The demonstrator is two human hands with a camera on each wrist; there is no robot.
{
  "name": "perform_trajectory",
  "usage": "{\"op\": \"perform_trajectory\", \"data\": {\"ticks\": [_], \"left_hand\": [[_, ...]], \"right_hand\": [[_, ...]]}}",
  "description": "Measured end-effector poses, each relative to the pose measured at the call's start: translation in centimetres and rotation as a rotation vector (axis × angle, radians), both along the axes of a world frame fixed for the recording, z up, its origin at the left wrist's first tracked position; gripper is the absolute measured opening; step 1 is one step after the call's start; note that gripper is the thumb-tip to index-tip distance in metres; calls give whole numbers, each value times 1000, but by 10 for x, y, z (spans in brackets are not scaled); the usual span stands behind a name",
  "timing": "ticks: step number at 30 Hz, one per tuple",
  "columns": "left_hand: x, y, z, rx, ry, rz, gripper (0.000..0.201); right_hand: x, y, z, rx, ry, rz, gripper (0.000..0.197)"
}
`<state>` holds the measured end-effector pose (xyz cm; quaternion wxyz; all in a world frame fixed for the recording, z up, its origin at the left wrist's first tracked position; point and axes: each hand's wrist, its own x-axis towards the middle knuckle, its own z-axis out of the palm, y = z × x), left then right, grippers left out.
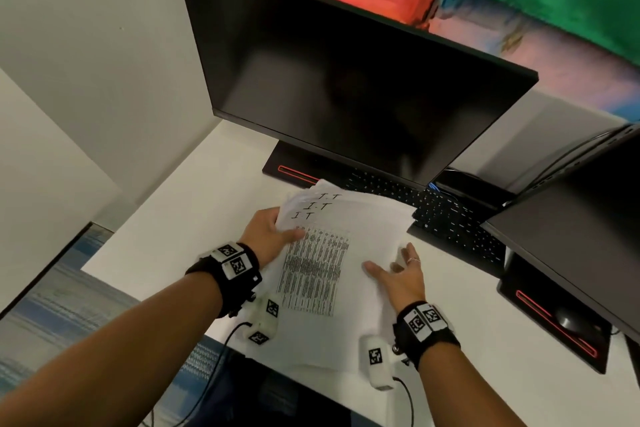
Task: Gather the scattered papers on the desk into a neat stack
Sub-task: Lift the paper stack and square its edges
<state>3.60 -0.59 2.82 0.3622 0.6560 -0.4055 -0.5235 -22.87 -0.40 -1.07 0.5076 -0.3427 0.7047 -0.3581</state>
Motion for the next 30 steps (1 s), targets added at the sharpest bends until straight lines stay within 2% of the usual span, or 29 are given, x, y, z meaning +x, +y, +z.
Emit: {"op": "perform_trajectory", "data": {"ticks": [2,3,4,6,8,10,12,16,20,25,30], "left_hand": [[2,1,28,-103,89,-4,25],[3,0,41,-145,117,-9,25],[3,-2,53,-189,144,-17,25],[0,-3,77,-308,146,-31,30],[-4,-3,92,-446,116,-22,34],[-8,0,97,-542,95,-14,36],[-12,8,91,-590,46,-47,42],[-16,23,80,-536,36,-54,43],[-16,20,88,-618,29,36,58],[-24,17,99,-707,-11,170,29],[-27,21,100,-761,53,240,31]], "right_hand": [[-6,-4,21,-64,-137,-11,116],[-6,-6,36,-109,-199,-11,113],[-5,-8,50,-173,-234,-3,96],[-5,-7,83,-305,-185,-14,43],[-5,-1,114,-446,-172,-48,29],[-5,7,126,-559,-188,-69,29],[1,17,126,-612,-155,-62,39],[8,26,117,-610,-155,-25,60],[11,28,117,-578,-159,-8,55],[15,34,129,-630,-168,-47,49],[24,36,136,-713,-116,-98,35]]}}
